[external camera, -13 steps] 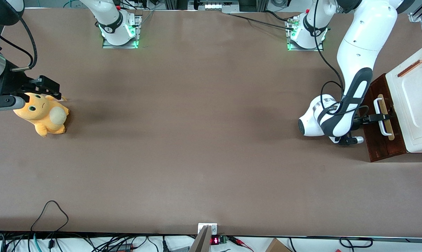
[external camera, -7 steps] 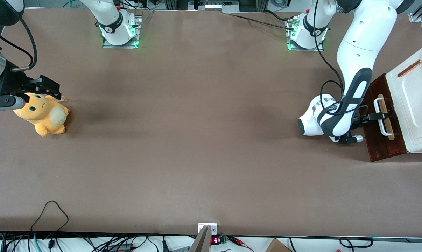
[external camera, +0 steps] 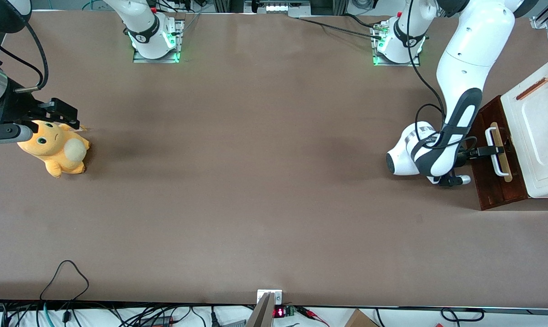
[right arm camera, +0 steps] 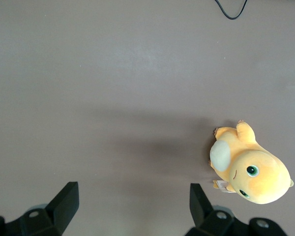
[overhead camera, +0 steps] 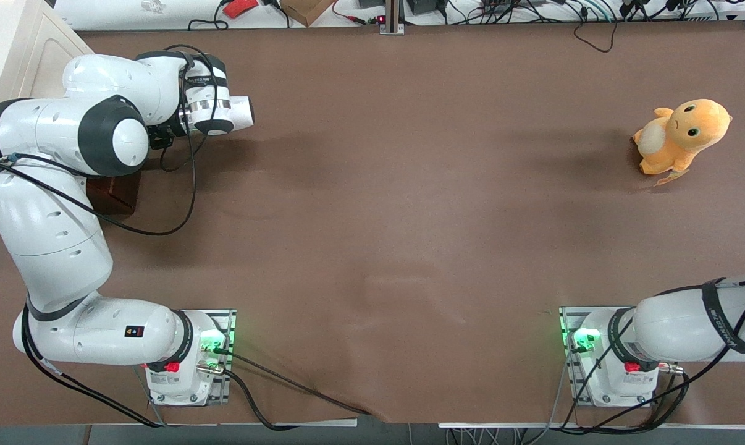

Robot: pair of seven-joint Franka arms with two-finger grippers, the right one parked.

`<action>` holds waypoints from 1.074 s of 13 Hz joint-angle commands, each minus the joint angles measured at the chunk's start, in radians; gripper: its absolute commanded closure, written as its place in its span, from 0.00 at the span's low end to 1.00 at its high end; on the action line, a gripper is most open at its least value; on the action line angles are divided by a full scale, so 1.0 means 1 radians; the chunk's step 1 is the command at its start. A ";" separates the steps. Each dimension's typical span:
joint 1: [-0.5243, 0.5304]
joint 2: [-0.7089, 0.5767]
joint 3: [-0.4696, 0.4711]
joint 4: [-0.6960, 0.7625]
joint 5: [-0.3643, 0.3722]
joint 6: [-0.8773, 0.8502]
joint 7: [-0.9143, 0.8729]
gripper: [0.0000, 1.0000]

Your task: Open lower drawer with left arm only

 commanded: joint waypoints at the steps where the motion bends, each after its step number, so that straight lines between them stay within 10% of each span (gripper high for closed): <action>1: -0.004 -0.008 -0.002 -0.015 0.042 -0.007 0.003 0.03; 14: 0.004 -0.011 -0.002 -0.021 0.042 -0.014 -0.006 0.23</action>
